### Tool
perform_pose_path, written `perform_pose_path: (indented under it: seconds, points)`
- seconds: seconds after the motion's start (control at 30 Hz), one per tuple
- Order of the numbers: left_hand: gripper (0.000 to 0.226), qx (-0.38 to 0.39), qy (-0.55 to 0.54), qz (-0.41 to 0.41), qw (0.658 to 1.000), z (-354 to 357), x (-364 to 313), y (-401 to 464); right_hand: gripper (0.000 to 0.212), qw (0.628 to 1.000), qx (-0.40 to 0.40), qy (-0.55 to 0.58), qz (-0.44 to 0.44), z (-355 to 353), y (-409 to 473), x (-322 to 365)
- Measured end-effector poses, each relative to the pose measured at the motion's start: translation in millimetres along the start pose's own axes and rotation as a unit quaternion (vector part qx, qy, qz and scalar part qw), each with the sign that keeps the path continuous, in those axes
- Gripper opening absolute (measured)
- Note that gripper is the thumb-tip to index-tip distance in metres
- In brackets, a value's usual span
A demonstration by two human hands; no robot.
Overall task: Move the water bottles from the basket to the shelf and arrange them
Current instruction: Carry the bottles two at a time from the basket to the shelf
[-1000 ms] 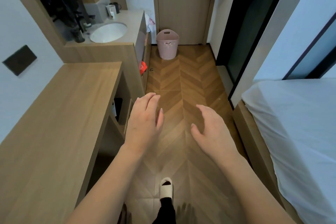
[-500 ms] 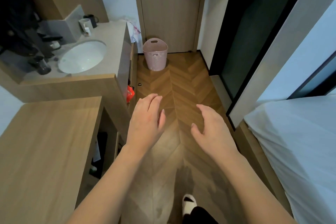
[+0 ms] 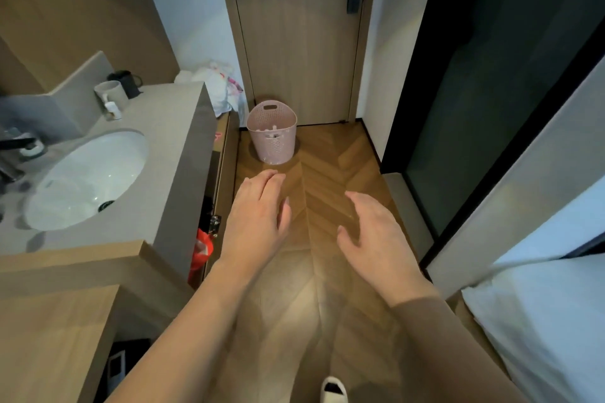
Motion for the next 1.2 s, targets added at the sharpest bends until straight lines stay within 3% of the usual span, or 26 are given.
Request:
perform_pose_path:
  seconds: [0.8, 1.2]
  points:
    - [0.038, 0.01, -0.014, -0.016, 1.0, 219, 157, 482, 0.057, 1.0, 0.019, -0.003, 0.024, 67, 539, -113]
    - [0.037, 0.021, 0.017, -0.015, 1.0, 367, 193, 725, 0.059, 0.999, 0.021, 0.026, 0.038, 94, 803, -241]
Point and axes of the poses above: each hand's wrist, its own y-axis towards the middle knuckle, its own z-axis out of the palm, x = y × z, the point moved 4 cm from there along y, towards the middle knuckle, and after that the axes turned 5 degrees about -z, right-handed, at the moved point
